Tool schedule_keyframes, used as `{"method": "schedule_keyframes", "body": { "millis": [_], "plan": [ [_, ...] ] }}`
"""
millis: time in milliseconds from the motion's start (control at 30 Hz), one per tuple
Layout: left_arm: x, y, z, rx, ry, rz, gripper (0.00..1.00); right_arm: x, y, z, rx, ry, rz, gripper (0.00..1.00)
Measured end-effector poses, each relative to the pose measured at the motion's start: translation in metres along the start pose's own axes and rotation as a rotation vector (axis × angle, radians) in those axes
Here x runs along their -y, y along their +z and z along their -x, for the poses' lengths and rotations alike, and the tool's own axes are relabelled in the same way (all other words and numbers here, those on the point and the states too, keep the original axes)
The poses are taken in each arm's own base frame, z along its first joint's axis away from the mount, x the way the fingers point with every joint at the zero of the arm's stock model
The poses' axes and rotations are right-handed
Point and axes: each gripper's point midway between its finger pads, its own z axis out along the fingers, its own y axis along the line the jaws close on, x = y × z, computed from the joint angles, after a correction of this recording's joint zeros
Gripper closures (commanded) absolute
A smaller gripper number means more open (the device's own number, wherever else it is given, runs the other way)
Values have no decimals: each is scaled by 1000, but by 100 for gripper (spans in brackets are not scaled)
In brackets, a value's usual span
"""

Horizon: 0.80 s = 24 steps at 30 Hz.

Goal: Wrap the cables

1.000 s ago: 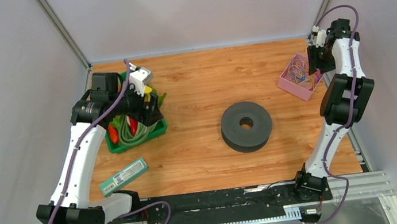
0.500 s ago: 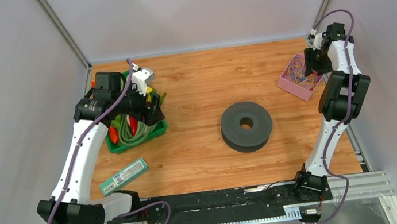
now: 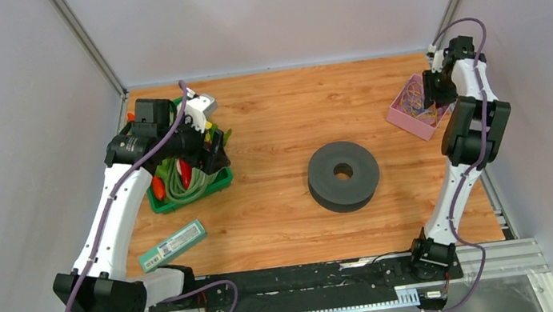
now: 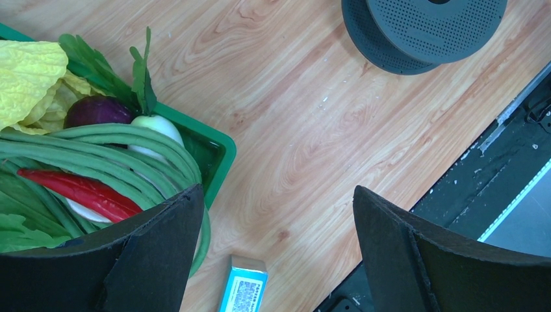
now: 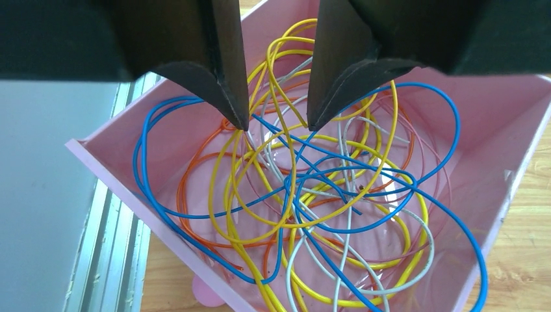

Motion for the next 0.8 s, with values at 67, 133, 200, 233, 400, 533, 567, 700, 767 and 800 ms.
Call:
{"method": "schedule_keyframes", "body": {
  "millis": [67,133,200,233,400,533,567,700,767,800],
  "plan": [
    [0,0,0,-1,0,1,8,0,3,-2,-8,5,1,61],
    [0,1,0,-3,-3,0,8,0,5,-3,-12,8,0,68],
    [-1,2,0,-6,-5,-1,8,0,5,-3,-13,10,-4,79],
    [-1,2,0,-7,-6,0,8,1,5,-3,-12,10,-5,83],
    [-1,0,4,3,-3,5,8,2,4,-3,-13,15,-14,100],
    [-2,-1,5,5,-5,8,8,3,-2,1,0,11,-19,100],
    [-2,-1,5,6,-5,10,8,3,-6,3,10,8,-22,100],
    [-2,-3,6,11,-1,22,8,3,-40,21,85,-12,-43,100],
    [-2,-5,7,16,2,27,8,3,-65,33,140,-24,-58,100],
    [-2,-7,7,20,5,30,8,3,-76,38,165,-30,-65,100]
  ]
}}
